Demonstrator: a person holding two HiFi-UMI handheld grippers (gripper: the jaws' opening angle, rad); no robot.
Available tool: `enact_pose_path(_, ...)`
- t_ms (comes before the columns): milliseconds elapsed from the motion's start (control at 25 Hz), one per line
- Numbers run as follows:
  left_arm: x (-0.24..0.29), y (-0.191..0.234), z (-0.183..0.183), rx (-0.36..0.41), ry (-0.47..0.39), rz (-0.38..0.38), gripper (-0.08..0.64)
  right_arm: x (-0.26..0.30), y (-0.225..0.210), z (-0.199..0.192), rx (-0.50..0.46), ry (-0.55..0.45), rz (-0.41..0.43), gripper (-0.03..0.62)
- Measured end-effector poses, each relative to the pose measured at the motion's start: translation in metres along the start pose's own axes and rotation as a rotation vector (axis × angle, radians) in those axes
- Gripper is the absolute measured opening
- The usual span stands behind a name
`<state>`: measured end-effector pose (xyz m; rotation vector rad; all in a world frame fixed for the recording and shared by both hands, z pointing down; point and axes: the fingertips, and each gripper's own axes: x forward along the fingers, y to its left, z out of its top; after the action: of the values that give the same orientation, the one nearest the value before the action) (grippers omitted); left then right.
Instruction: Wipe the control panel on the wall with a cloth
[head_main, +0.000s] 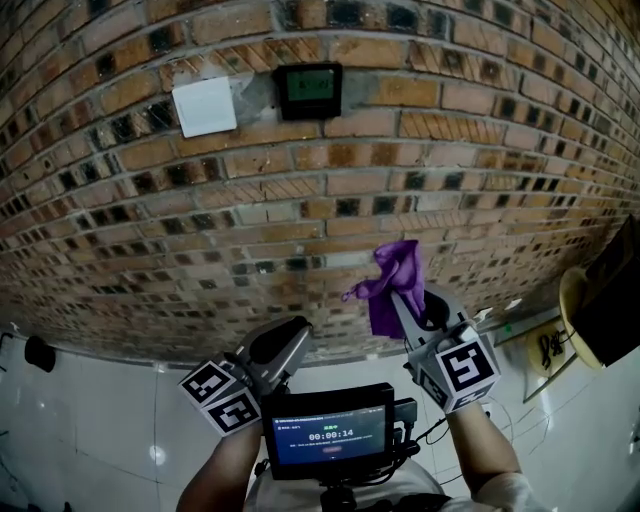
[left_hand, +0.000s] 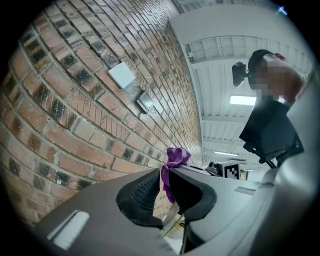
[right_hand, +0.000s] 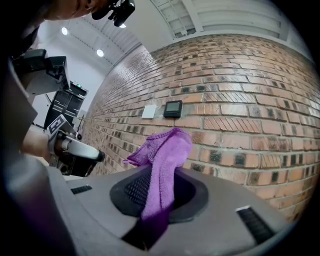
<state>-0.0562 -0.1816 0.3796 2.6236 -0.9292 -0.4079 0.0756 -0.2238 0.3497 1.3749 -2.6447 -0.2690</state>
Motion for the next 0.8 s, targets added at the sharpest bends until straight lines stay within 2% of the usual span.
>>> enact_pose_path(240,0.001,-0.002,0.001,0.006,-0.008,-0.01,0.058,0.001,0.007,0.002,-0.031,0.002,0.017,0.08)
enact_pose_path(800,-0.005,0.0,-0.001,0.003,-0.003,0.001,0.058,0.007,0.023,0.002,-0.036,0.011,0.056,0.078)
